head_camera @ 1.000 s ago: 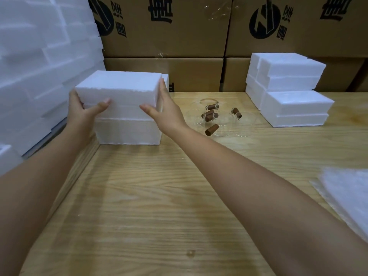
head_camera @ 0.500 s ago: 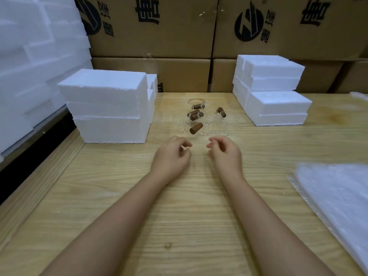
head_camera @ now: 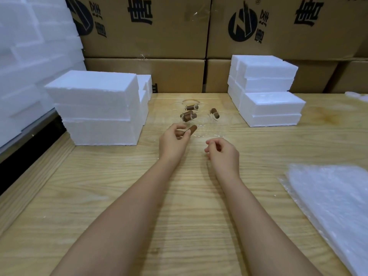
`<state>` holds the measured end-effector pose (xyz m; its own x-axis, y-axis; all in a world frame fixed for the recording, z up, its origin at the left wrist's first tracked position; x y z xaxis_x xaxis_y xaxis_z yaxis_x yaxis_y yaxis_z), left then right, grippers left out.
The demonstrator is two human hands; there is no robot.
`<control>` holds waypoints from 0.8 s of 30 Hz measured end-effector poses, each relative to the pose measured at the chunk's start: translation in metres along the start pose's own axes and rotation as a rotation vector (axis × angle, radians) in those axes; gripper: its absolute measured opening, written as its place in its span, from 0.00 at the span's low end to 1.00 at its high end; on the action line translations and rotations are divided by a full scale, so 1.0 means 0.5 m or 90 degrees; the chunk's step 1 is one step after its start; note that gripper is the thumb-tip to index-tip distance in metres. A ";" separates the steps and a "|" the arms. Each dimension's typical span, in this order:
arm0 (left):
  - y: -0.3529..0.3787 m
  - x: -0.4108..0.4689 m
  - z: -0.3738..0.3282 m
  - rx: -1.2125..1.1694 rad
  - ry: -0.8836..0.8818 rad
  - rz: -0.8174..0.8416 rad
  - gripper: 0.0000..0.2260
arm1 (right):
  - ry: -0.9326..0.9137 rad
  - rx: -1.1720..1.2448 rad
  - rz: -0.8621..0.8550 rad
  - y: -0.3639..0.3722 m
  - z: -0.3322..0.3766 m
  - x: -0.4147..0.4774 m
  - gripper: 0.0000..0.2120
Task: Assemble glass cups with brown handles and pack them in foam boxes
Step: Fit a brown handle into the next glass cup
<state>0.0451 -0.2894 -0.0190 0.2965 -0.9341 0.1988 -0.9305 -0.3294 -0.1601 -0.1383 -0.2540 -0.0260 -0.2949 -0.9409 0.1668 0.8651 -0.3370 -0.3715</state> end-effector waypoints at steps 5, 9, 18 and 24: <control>-0.003 -0.038 0.000 -0.039 -0.044 -0.007 0.10 | -0.020 0.003 0.026 0.010 0.004 0.003 0.07; 0.011 -0.084 -0.002 -0.023 -0.111 0.065 0.21 | -0.001 0.046 0.049 0.016 0.004 0.002 0.06; 0.009 -0.153 -0.007 -0.063 -0.090 0.097 0.09 | 0.015 0.018 0.089 0.024 0.004 -0.017 0.13; -0.079 -0.114 0.005 0.017 -0.006 0.011 0.28 | -0.008 0.030 0.068 0.016 0.004 -0.012 0.08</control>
<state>0.0652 -0.2234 -0.0263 0.2825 -0.9408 0.1874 -0.9296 -0.3167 -0.1885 -0.1290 -0.2507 -0.0281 -0.1955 -0.9707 0.1398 0.9094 -0.2328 -0.3446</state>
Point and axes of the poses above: each hand's wrist, its own x-axis towards the middle knuckle, its own y-axis out of the palm, z = x × y, the point moved 10 cm from there along x, towards the middle knuckle, and after that the axes turned 8 degrees about -x, right-handed, at the moved point
